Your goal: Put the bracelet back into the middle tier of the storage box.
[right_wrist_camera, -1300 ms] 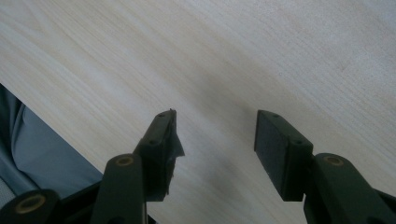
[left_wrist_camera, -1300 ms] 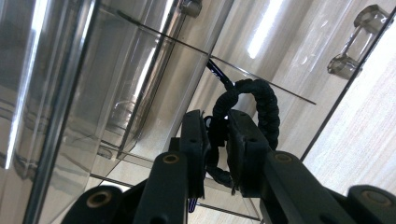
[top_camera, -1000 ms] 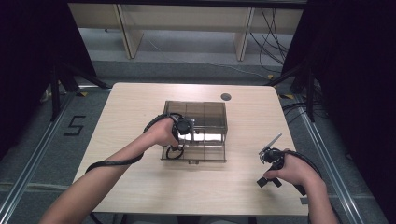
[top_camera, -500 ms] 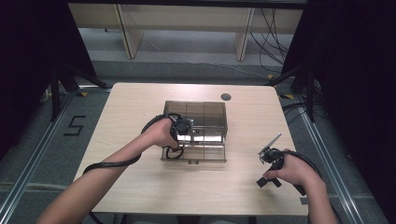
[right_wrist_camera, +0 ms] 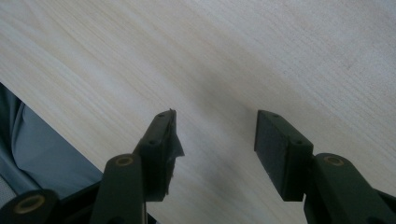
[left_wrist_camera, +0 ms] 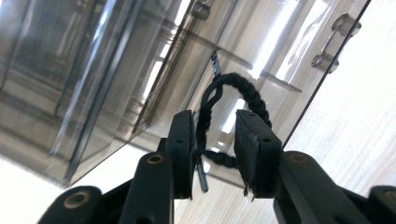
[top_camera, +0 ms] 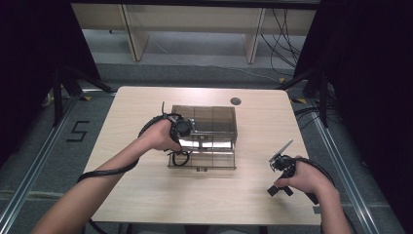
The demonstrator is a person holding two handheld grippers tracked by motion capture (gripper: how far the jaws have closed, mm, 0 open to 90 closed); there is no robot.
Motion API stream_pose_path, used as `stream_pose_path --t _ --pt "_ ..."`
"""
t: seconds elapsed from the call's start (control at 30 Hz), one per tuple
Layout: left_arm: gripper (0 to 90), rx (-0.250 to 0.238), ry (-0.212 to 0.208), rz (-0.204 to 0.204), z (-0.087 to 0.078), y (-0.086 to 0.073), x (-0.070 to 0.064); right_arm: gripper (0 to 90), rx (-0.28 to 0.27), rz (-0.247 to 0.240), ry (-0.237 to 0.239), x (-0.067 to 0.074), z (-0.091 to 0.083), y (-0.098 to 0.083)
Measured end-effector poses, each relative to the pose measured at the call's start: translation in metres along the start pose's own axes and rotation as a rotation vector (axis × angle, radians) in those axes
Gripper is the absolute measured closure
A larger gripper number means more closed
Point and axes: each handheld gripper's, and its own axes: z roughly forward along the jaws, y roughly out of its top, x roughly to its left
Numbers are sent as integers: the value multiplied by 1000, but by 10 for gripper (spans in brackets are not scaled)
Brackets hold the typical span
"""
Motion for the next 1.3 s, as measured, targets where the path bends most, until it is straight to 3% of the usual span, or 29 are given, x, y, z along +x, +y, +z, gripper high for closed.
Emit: stream_pose_path --t 0.17,0.33,0.67,0.73,0.77,0.87,0.97,1.17,1.2,1.23,1.3 --pt "805 5 3 -15 -8 -10 5 495 -3 0 4 -1 2 0" --pt "893 30 14 -10 -7 -16 5 488 9 4 6 0 3 0" --pt "896 109 25 -35 4 -25 9 485 12 2 3 -1 2 -1" --pt "895 119 19 -33 7 -28 9 486 0 -27 0 -3 3 0" --pt "895 123 10 -41 9 -29 7 485 -7 -6 32 -1 2 0" --pt "895 114 8 -31 10 -29 7 486 7 8 3 1 2 -1" --pt "894 111 4 -30 9 -27 5 486 0 -9 8 0 3 0" --pt "892 120 -2 -22 12 -27 5 486 5 4 1 -1 2 -1" --pt "892 118 -2 -23 12 -27 5 486 0 -22 5 -2 2 0" --pt "892 117 -4 -30 11 -27 5 486 -2 -9 29 -1 2 0" --pt "892 124 -3 -30 12 -28 5 487 -1 -5 21 -1 2 0"
